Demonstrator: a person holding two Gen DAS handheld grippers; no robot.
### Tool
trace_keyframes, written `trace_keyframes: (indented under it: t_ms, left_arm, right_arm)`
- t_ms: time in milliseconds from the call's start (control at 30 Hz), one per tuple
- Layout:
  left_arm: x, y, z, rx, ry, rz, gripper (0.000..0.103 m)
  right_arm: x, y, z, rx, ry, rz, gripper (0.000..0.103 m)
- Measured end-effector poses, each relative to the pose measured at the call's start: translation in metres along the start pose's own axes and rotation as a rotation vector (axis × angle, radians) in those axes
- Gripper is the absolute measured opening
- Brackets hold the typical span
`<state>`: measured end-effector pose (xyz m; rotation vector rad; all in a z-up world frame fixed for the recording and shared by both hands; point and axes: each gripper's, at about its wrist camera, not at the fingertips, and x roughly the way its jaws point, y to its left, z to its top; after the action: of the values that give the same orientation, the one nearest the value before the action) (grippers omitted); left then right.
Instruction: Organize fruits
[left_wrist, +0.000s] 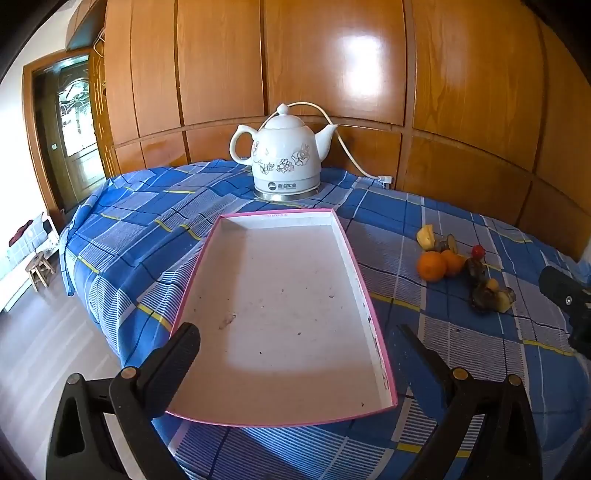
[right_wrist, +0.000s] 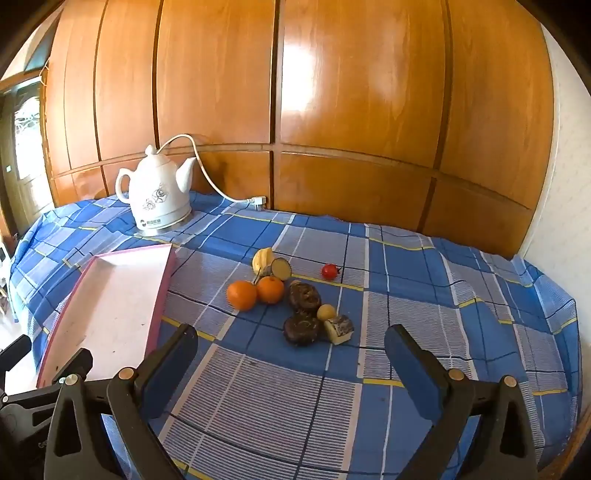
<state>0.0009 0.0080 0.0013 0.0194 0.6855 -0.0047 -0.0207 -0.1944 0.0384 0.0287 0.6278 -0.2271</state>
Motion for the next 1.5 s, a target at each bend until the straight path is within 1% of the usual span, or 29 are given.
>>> trace_keyframes:
  t_ms: [600, 1000, 1500]
  left_arm:
    - [-0.009, 0.004, 0.001, 0.015, -0.044, 0.013, 0.103]
    - [-0.015, 0.003, 0.003, 0.022, -0.066, 0.013, 0.103]
    - [-0.017, 0.001, 0.003, 0.026, -0.069, 0.012, 0.103]
  right_arm:
    - [-0.002, 0.007, 0.004, -0.009, 0.0, 0.06, 0.103]
    - [-0.006, 0.005, 0.008, -0.006, -0.012, 0.076, 0.103]
    - [-0.009, 0.001, 0.011, -0.004, -0.026, 0.074, 0.103]
